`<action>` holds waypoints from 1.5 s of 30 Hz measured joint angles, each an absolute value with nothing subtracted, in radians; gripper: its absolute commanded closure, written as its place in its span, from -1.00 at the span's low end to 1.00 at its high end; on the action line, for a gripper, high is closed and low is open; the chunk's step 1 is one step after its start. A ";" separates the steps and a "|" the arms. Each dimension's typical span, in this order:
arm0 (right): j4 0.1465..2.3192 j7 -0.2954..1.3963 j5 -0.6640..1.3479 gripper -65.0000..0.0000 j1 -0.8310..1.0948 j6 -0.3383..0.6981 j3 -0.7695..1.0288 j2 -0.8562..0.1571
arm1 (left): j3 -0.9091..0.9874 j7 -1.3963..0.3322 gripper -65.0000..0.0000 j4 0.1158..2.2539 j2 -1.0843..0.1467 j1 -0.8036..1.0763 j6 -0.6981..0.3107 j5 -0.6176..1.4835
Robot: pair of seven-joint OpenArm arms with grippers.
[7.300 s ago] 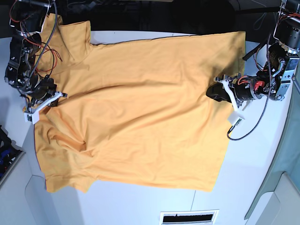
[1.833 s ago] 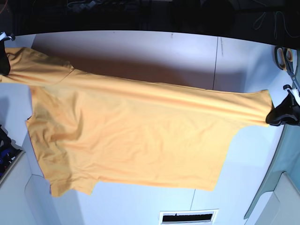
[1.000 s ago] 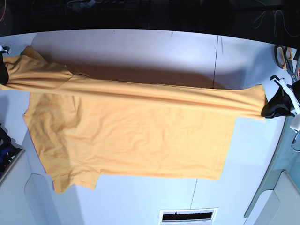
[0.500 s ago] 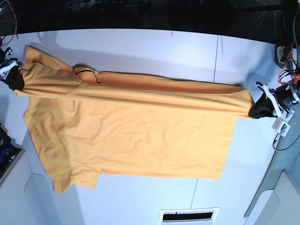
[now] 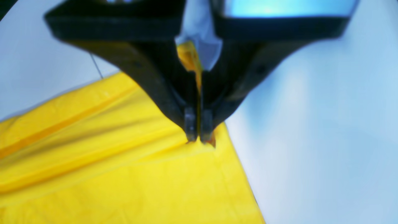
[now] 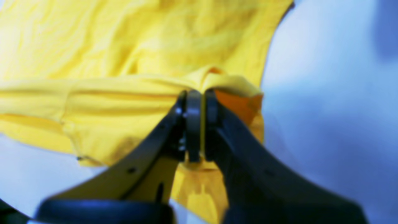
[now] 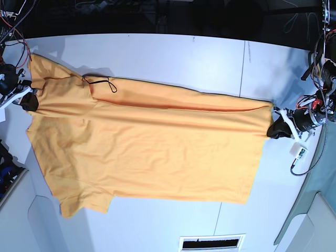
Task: Layout the t-shirt on the table in an organized manner, then fold the t-shirt properly
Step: 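Lower the held shirt edge with both grippers and release it, then regrasp the shirt edge with both grippers and drag it to straighten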
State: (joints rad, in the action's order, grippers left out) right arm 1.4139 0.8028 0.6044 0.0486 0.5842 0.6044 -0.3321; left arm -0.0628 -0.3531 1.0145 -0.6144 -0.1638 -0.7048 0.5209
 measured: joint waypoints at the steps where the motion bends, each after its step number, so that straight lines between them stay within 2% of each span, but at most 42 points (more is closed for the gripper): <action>1: 1.406 0.799 0.606 1.00 0.046 0.584 0.604 -0.332 | -0.063 -0.350 0.92 1.007 -0.611 -0.163 -0.705 0.521; 2: 1.399 0.797 0.606 1.00 0.047 0.584 0.604 -0.329 | -0.062 -0.350 0.87 1.000 -0.609 -0.163 -0.705 0.517; 6: 1.377 0.810 0.600 0.18 0.058 0.576 0.605 -0.309 | -0.062 -0.350 0.48 0.992 -0.607 -0.163 -0.704 0.516; 8: 1.376 0.824 0.603 -0.01 0.058 0.576 0.606 -0.301 | -0.062 -0.349 0.23 0.992 -0.609 -0.163 -0.703 0.516; 10: 1.376 0.831 0.633 -0.01 0.057 0.576 0.606 -0.301 | -0.062 -0.358 0.03 0.992 -0.610 -0.163 -0.701 0.517; 14: 1.377 0.861 0.667 -0.01 0.055 0.572 0.643 -0.300 | -0.062 -0.455 0.01 0.992 -0.618 -0.163 -0.699 0.603; 18: 1.386 0.873 0.704 -0.01 0.055 0.569 0.766 -0.300 | -0.059 -0.511 0.01 0.992 -0.667 -0.161 -0.694 0.743; 20: 1.386 0.875 0.706 -0.12 0.056 0.569 0.815 -0.303 | -0.057 -0.555 -0.02 0.992 -0.683 -0.161 -0.692 0.783; 23: 1.386 0.870 0.690 -0.38 0.067 0.569 0.831 -0.307 | -0.058 -0.591 -0.28 0.992 -0.675 -0.160 -0.693 0.841; 24: 1.386 0.865 0.672 -0.38 0.072 0.569 0.831 -0.307 | -0.058 -0.591 -0.35 0.992 -0.670 -0.159 -0.693 0.850; 33: 1.235 0.781 0.661 -0.38 0.086 0.569 0.771 -0.308 | -0.058 -0.590 -0.36 0.991 -0.640 -0.158 -0.692 0.838; 38: 1.193 0.755 0.693 -0.38 0.085 0.569 0.665 -0.314 | -0.058 -0.544 -0.36 0.967 -0.579 -0.158 -0.632 0.713; 42: 1.193 0.752 0.736 -0.38 0.083 0.570 0.596 -0.315 | -0.058 -0.479 -0.36 0.942 -0.578 -0.159 -0.563 0.642; 45: 1.193 0.751 0.737 -0.37 0.083 0.573 0.574 -0.315 | -0.056 -0.467 -0.36 0.938 -0.582 -0.162 -0.564 0.602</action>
State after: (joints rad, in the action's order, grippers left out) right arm 1.1931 0.7513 0.7368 0.0826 0.5728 0.5743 -0.3153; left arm -0.0559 -0.4667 0.9379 -0.5816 -0.1616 -0.5644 0.6018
